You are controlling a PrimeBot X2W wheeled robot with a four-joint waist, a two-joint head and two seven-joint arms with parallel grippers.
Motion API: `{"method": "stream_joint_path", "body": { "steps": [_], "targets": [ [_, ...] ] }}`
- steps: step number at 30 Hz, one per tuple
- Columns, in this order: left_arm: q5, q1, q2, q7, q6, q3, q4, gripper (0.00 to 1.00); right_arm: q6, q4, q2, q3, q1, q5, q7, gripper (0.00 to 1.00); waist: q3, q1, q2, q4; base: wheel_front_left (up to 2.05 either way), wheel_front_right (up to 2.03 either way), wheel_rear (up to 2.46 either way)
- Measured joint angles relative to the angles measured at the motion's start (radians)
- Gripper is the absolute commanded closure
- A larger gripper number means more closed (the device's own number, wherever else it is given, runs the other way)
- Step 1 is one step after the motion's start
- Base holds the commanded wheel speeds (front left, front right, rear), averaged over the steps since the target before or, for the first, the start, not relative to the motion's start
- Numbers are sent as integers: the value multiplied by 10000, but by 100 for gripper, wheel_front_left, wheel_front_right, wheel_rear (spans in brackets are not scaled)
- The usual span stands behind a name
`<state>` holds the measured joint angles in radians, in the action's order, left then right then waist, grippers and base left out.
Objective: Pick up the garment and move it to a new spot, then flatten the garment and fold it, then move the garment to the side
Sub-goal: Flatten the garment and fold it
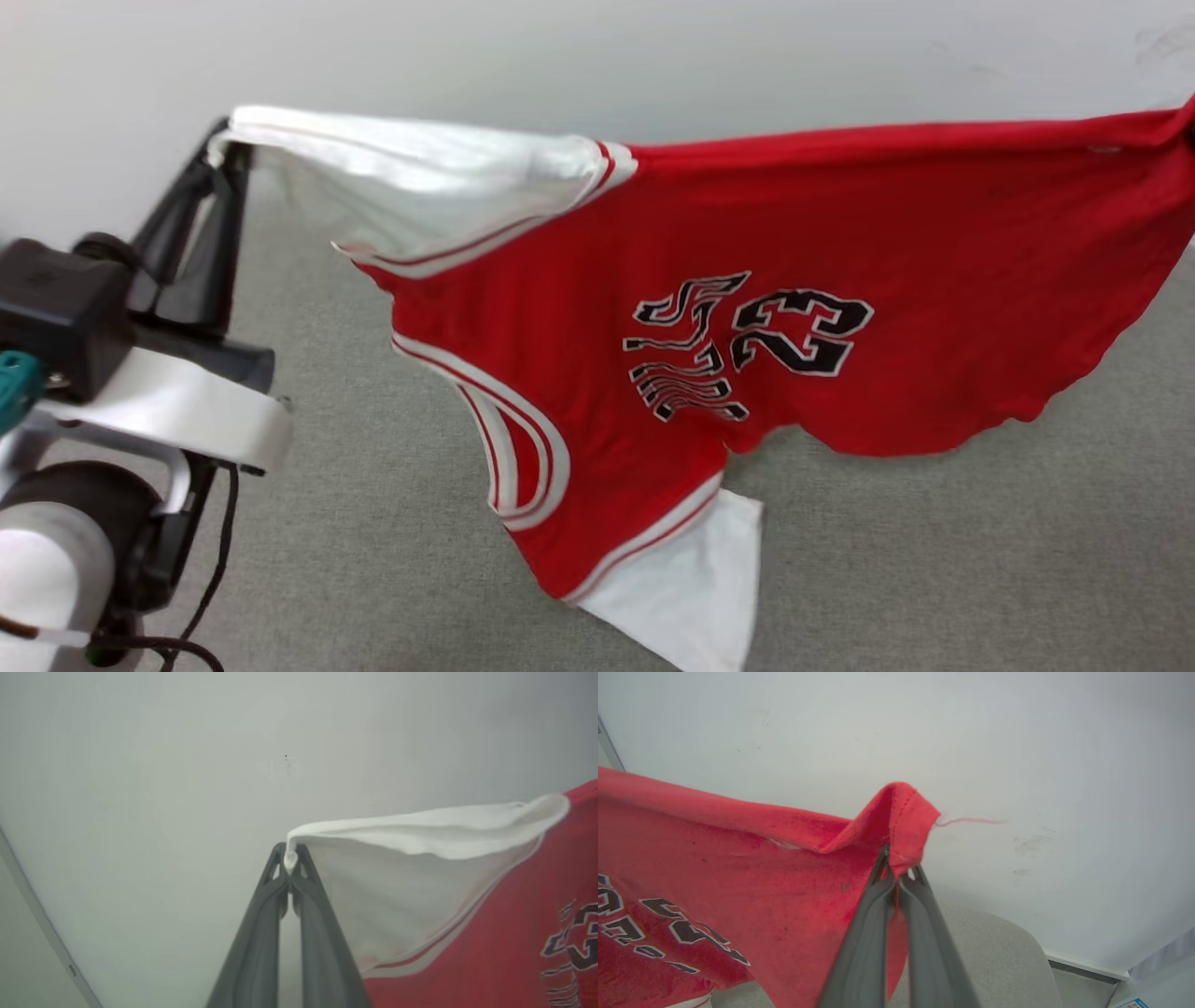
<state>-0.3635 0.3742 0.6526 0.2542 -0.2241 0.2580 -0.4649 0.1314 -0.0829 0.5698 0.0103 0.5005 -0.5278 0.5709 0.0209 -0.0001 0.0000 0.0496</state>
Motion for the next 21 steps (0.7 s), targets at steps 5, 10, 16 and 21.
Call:
{"method": "stream_joint_path", "body": {
  "steps": [5, 10, 16, 21],
  "targets": [
    [167, 453, 21, -205, -234, -380, -441, 100, 2, -629, -297, 545, -203, 196, -90, 100, -96, 0, 0, -189, 0, 0, 0],
    [199, 1506, 257, -199, -52, -646, -322, 100, 4, -878, -462, 731, -23, 445, -173, 100, 80, 0, 0, -330, 0, 0, 0],
    [345, 3598, 412, -274, 236, -838, 512, 100, 4, -568, -516, 556, 1354, 669, -430, 100, 746, 1, 0, -464, 0, 0, 0],
    [255, 5556, 326, -407, 861, -614, 1870, 100, 4, 125, -437, 332, 2897, 1007, -825, 100, 1554, 2, 0, -543, 0, 0, 0]
  ]
}}
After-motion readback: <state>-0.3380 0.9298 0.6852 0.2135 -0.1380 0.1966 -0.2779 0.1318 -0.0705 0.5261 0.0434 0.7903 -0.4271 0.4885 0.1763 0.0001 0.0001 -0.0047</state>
